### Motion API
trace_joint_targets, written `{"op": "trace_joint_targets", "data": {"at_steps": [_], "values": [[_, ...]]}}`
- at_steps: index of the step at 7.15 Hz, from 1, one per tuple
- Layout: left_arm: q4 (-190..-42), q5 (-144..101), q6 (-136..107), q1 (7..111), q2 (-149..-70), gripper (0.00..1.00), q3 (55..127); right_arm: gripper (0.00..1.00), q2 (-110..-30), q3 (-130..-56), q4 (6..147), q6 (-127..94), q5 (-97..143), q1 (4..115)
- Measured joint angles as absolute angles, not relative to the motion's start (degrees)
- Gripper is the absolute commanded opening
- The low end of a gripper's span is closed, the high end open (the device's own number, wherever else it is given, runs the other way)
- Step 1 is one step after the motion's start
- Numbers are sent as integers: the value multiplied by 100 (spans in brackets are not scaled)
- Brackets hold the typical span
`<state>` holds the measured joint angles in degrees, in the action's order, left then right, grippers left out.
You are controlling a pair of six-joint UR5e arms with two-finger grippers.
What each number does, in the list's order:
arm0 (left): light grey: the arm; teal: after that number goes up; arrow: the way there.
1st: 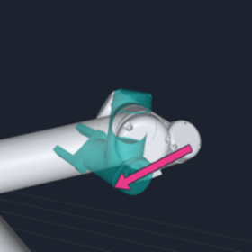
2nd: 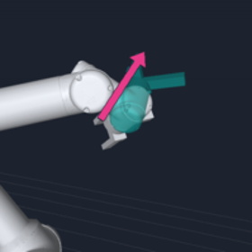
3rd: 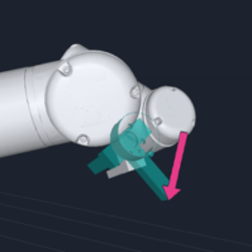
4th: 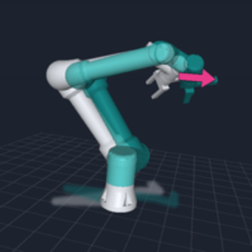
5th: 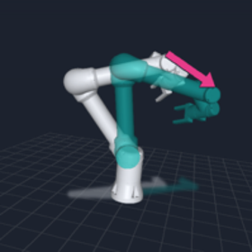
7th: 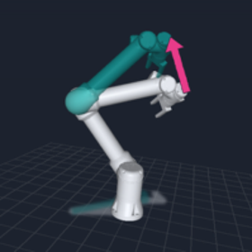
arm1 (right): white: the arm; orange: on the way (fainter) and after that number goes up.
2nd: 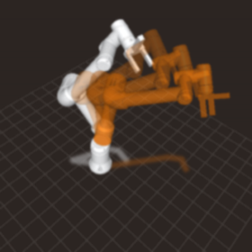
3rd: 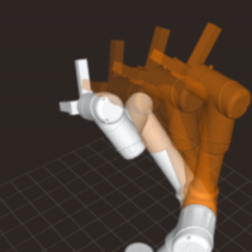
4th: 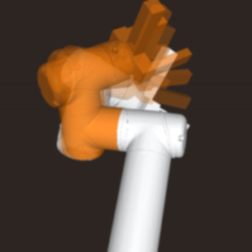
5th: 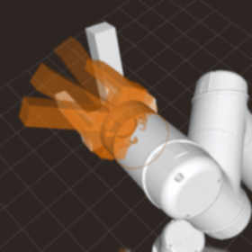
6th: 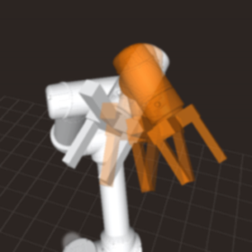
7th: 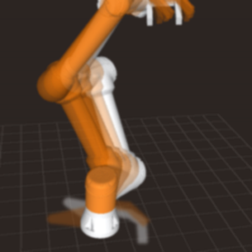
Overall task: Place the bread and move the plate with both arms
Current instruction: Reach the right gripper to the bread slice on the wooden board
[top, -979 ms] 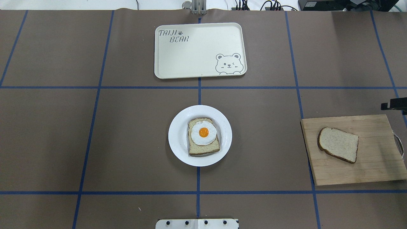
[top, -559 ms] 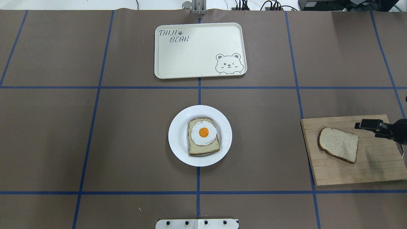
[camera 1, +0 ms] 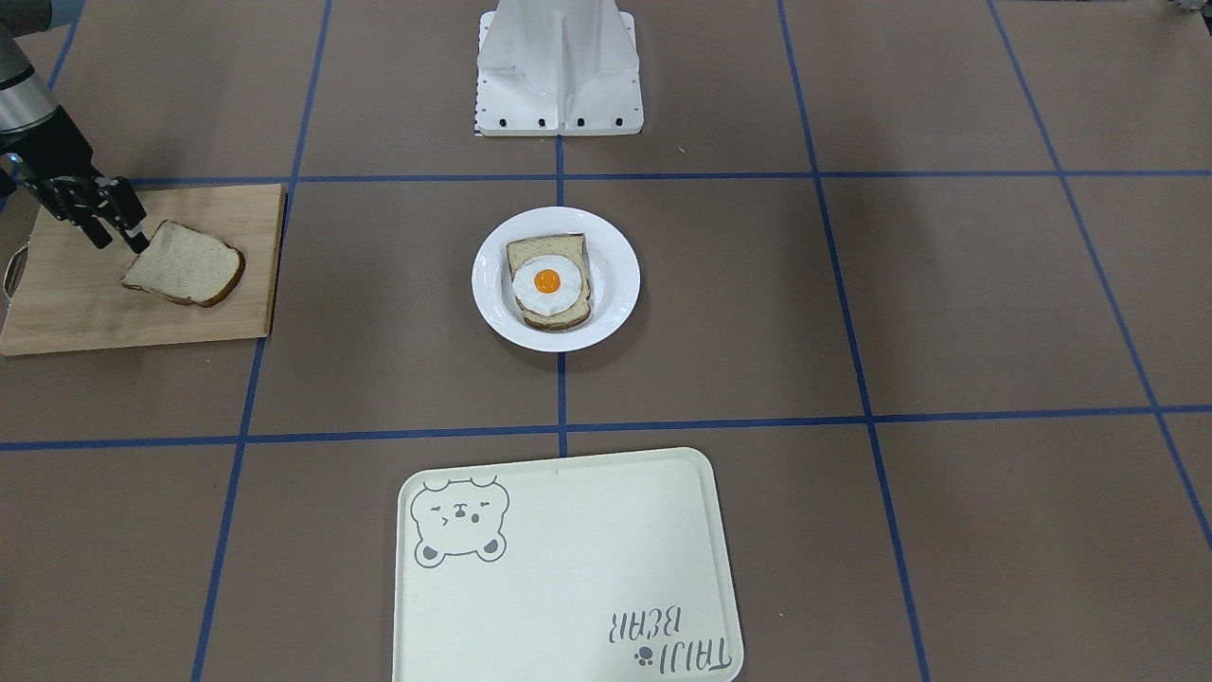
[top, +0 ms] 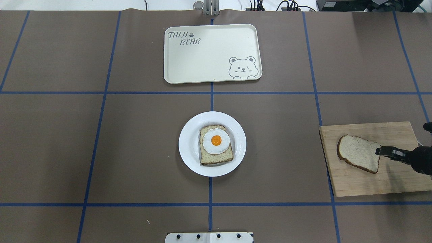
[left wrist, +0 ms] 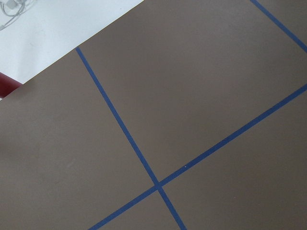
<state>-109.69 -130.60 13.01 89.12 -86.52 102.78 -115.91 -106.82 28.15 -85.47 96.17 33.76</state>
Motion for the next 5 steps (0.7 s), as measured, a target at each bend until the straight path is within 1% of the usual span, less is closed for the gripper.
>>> {"op": "trace_joint_targets", "data": {"at_steps": [2,3,4,5], "values": [[-10969,-13060,1301,8912,-8646,98,10275,61,-11563,-10661,2857,-8551,9413,3203],[-10969,-13060,1301,8912,-8643,98,10272,57,-11555,-10648,2868,-8552,9332,3138],[-10969,-13061,1301,8912,-8641,98,10269,57,-11529,-10641,2914,-8552,9282,3089],[-10969,-13061,1301,8912,-8640,98,10267,49,-11454,-10638,3057,-8552,9237,3049]]}}
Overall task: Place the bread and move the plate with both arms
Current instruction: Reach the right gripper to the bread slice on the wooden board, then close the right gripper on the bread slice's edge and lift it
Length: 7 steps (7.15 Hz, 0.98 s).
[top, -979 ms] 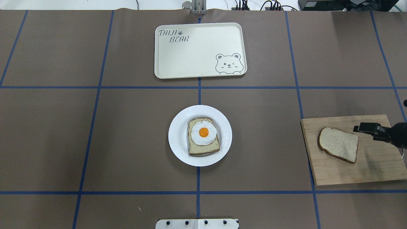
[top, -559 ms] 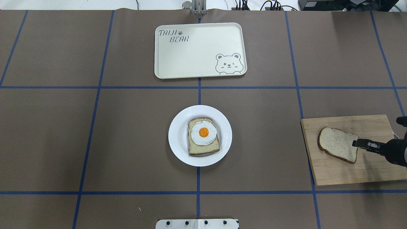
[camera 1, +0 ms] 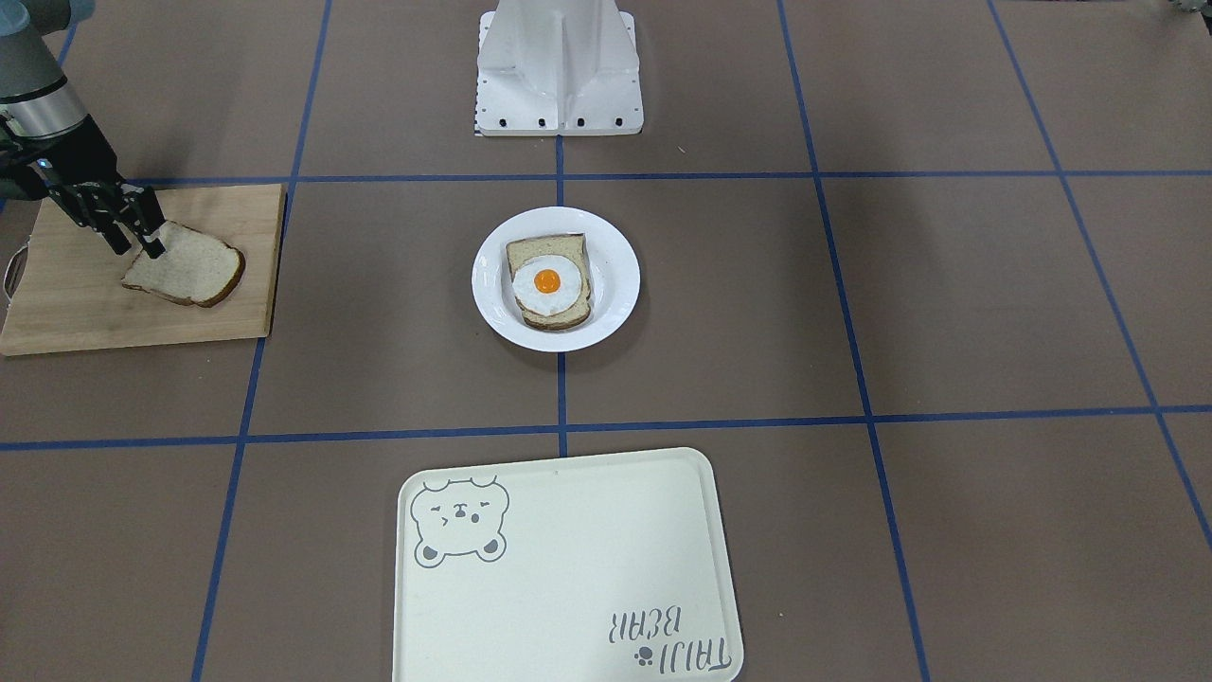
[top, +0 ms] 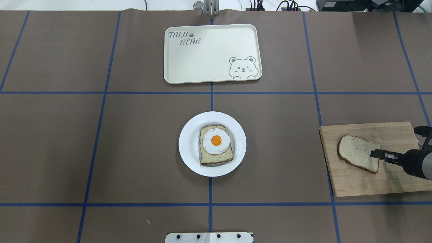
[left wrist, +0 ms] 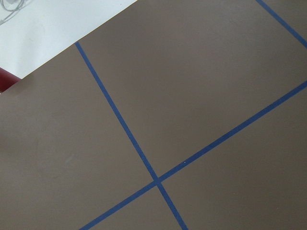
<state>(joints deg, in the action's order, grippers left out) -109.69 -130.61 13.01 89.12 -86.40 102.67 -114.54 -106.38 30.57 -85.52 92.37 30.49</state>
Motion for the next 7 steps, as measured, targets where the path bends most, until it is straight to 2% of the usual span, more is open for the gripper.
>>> {"op": "trace_joint_targets", "data": {"at_steps": [1,3,7], "values": [[-10969,-13061,1301,8912,-8640,98,10266,36,-11368,-10636,3223,-8550,9193,3021],[-10969,-13061,1301,8912,-8641,98,10260,0,-11334,-10641,3346,-8542,9162,3002],[-10969,-13061,1301,8912,-8643,98,10240,0,-11384,-10665,3341,-8451,9235,3021]]}}
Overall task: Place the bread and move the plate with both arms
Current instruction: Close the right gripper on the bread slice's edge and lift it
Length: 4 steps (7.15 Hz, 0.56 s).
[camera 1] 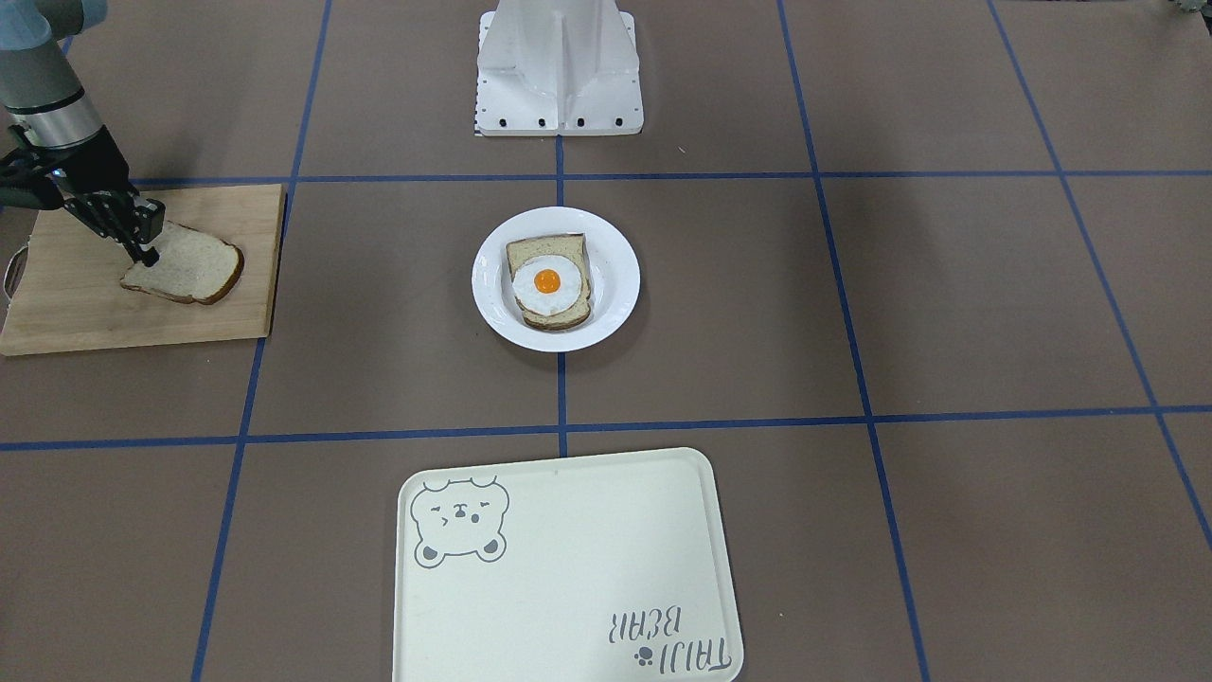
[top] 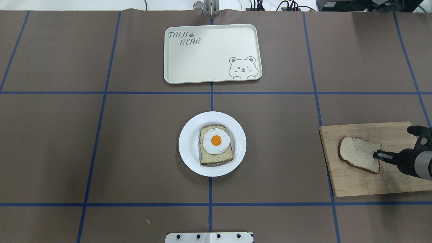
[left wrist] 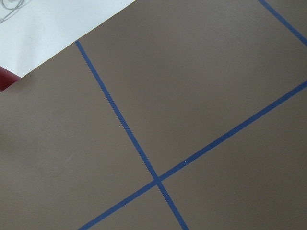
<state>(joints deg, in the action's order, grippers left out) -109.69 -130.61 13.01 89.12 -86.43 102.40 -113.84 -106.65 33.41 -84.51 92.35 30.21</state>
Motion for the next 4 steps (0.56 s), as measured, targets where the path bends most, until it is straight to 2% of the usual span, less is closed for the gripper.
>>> {"op": "trace_joint_targets", "data": {"at_steps": [4], "values": [[-10969,-13061,1301,8912,-8648,98,10244,0,-11434,-10794,3117,-8381,9780,3329]]}}
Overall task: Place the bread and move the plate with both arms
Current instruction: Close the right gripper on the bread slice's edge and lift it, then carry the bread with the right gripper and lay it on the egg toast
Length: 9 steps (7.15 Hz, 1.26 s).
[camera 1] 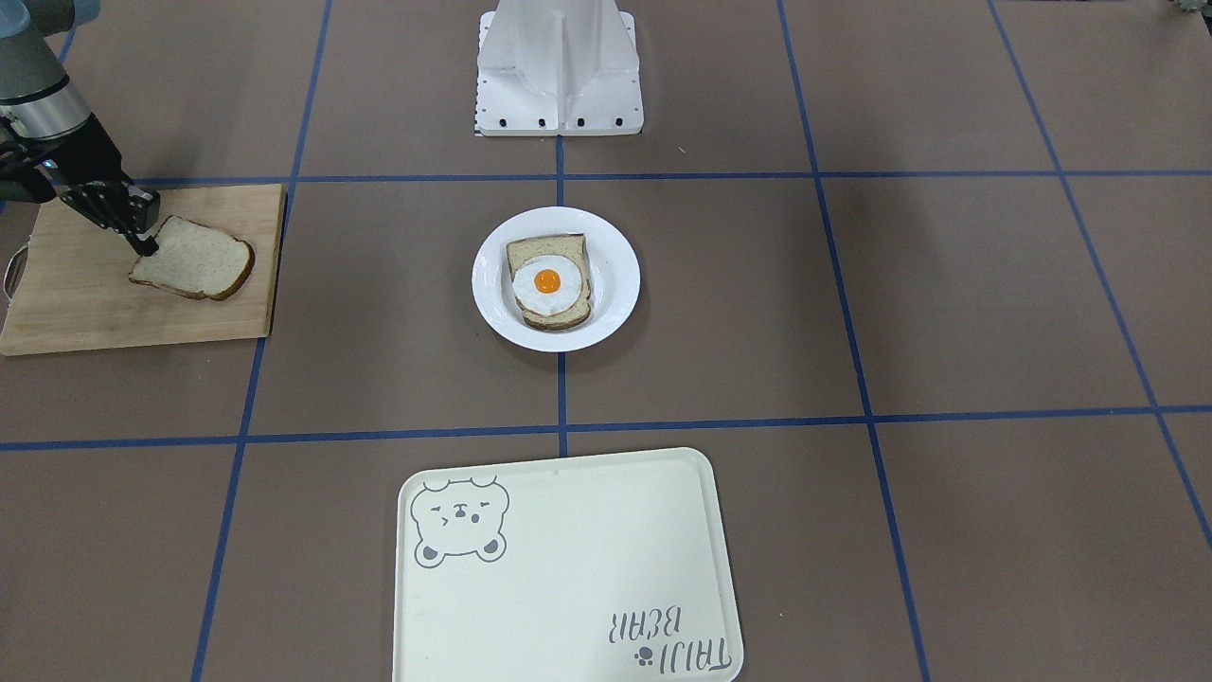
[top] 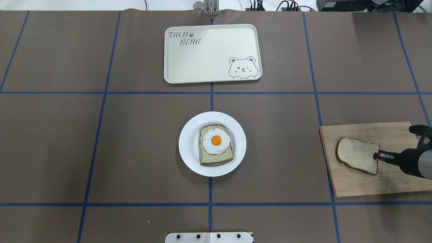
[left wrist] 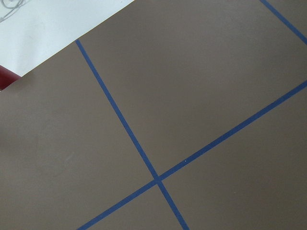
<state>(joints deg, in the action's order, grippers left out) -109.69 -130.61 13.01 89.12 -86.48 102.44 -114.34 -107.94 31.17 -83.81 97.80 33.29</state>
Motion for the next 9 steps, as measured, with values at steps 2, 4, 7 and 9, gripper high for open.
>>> {"op": "trace_joint_targets", "data": {"at_steps": [2,4,7,9], "values": [[-10969,-13061,1299,8912,-8648,98,10247,0,-11435,-10810,2895,-8381,10079,3523],[-10969,-13061,1293,8912,-8648,98,10248,0,-11425,-10835,2763,-8384,10363,3737],[-10969,-13061,1290,8912,-8649,98,10258,0,-11412,-10851,2181,-8571,11014,4279],[-10969,-13060,1284,8912,-8649,98,10264,0,-11295,-10996,1892,-9123,11247,4561]]}}
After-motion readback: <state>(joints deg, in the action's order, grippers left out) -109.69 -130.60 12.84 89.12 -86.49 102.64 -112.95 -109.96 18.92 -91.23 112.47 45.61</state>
